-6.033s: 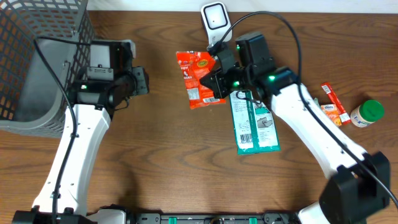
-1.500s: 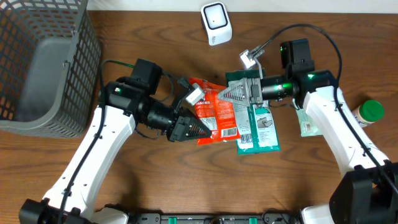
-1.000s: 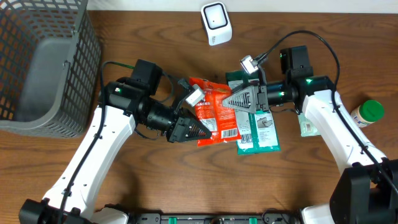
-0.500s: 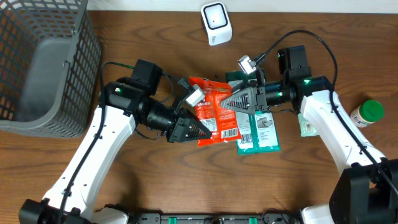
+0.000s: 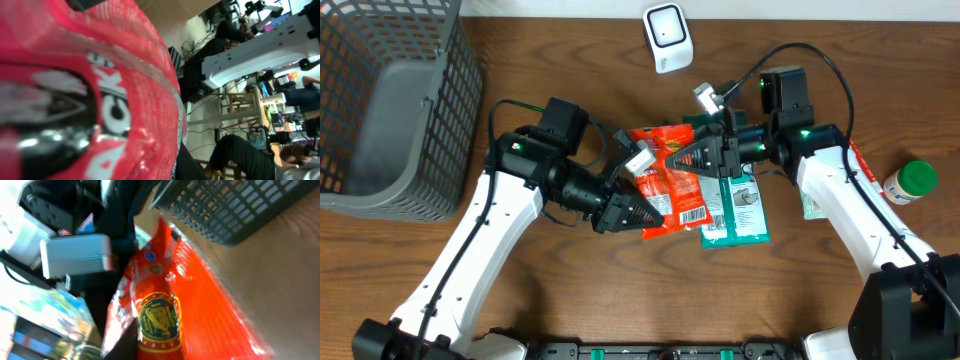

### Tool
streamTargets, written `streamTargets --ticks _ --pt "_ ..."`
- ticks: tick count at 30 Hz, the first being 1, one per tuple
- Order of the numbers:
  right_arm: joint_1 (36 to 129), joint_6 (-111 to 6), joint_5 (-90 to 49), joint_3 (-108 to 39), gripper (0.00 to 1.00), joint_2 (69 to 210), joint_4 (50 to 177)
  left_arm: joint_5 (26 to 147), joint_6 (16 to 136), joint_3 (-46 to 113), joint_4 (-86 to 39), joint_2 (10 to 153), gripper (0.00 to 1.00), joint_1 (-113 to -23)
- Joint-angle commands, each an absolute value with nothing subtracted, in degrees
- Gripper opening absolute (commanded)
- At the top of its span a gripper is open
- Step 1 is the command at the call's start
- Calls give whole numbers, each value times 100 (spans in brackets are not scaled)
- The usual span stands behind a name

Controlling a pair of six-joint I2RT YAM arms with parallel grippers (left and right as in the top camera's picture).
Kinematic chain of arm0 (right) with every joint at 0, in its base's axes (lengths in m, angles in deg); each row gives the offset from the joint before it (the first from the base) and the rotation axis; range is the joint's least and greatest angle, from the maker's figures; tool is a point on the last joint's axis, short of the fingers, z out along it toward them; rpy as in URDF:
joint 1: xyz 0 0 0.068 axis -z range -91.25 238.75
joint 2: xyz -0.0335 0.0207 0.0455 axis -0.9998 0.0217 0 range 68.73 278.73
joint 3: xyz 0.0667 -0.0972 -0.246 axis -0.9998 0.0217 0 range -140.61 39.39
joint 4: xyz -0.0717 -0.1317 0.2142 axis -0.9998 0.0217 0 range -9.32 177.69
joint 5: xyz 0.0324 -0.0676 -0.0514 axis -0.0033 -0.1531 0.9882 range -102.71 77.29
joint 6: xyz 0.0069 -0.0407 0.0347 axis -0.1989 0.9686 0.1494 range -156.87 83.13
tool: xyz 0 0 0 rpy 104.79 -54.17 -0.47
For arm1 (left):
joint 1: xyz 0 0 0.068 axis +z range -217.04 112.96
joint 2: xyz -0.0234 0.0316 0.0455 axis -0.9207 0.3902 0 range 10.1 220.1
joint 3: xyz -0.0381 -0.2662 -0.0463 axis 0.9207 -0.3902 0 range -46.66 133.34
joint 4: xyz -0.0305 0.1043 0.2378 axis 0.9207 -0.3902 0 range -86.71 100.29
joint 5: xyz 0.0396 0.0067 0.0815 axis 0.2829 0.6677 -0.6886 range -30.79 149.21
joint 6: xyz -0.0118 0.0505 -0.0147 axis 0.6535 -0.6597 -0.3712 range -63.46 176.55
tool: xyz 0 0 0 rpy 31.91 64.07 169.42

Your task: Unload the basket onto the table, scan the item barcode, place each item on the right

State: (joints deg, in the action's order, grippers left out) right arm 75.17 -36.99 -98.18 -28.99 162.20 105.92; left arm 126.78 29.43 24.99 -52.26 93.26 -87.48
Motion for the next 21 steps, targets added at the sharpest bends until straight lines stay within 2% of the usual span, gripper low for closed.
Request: streamTargets --ticks 1,5,9,12,17,19,21 --pt "7484 -3726 -9826 -2905 8 16100 10415 12611 2766 2482 -5243 9315 11 -8785" --pt "7484 -3726 -9695 -2905 2 16100 10408 12359 2766 2482 -5243 9315 10 -8783" --pt "7484 -3726 -9112 -2905 1 16100 10491 12235 2768 2482 -5178 9315 11 -8729" --pt "7484 -3737 -8244 -2905 1 16100 10642 12235 2790 2482 -5066 9315 17 -8569" --pt "7484 -3868 -7724 -2908 1 16098 10605 12232 2810 2482 -4880 9315 56 -8130" --pt "7484 -4047 -7724 -2916 1 16098 10456 12224 2810 2482 -4817 9315 64 -7961" --pt "7484 -4279 -7722 -2923 1 16096 10247 12121 2880 2482 -4710 9315 67 -7802"
